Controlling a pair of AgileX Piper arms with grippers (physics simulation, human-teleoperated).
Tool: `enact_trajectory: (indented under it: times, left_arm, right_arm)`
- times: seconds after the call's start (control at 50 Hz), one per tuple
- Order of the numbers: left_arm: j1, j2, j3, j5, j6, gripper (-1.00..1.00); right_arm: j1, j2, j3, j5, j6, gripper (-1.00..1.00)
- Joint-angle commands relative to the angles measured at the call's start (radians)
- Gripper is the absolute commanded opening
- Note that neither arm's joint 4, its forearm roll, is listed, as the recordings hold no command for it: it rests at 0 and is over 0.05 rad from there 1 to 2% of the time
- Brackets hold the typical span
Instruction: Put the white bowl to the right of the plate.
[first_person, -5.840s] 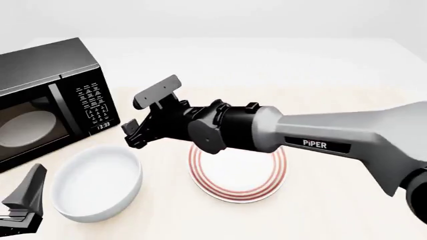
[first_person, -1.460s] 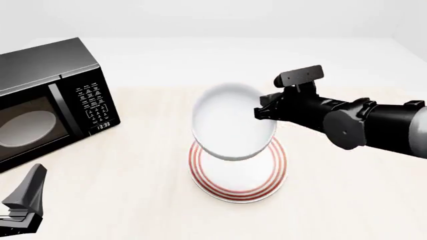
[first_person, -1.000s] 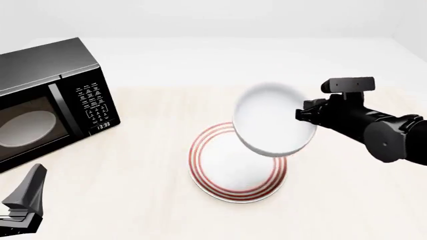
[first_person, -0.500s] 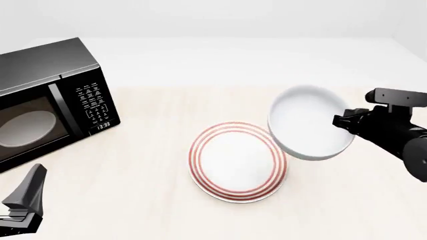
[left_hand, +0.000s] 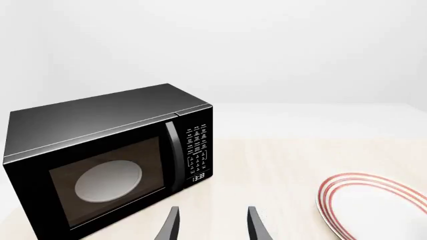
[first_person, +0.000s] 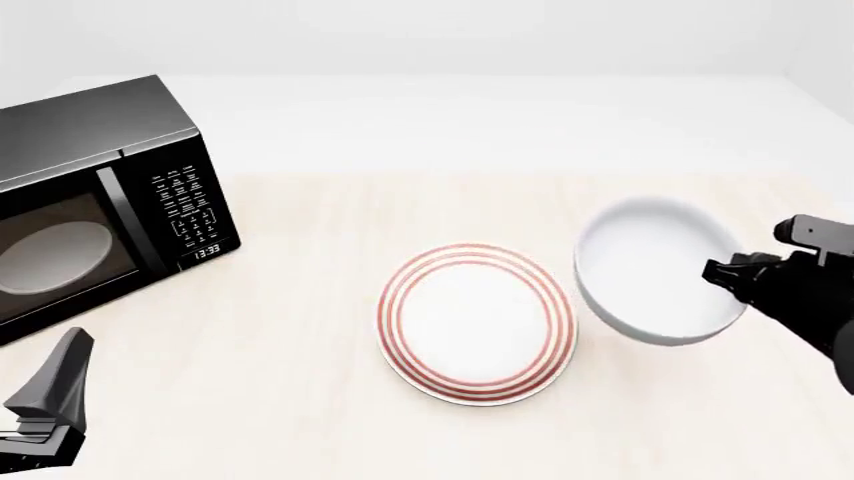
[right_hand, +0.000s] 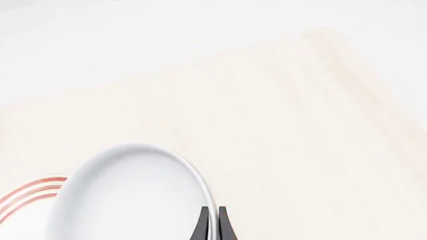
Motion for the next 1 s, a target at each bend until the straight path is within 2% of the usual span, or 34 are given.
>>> enact_trajectory:
  times: [0.02, 0.28, 0.54, 0.74, 1.0]
  left_arm:
    - [0.0, 0.0, 0.0, 0.0, 0.0, 1.0]
    - [0.0, 0.0, 0.0, 0.0, 0.0, 1.0]
    - [0.0, 0.0, 0.0, 0.0, 0.0, 1.0]
    - [0.0, 0.0, 0.0, 0.0, 0.0, 1.0]
    - [0.0, 0.0, 0.0, 0.0, 0.0, 1.0]
  right_arm:
    - [-0.063, 0.009, 0.058, -0.064, 0.023, -1.0]
    - [-0.112, 0.051, 0.119, -0.143, 0.037, -1.0]
    - [-0.154, 0.057, 0.147, -0.168, 0.037, -1.0]
    - [-0.159, 0.096, 0.144, -0.195, 0.037, -1.0]
    - [-0.159, 0.207, 0.136, -0.274, 0.045, -1.0]
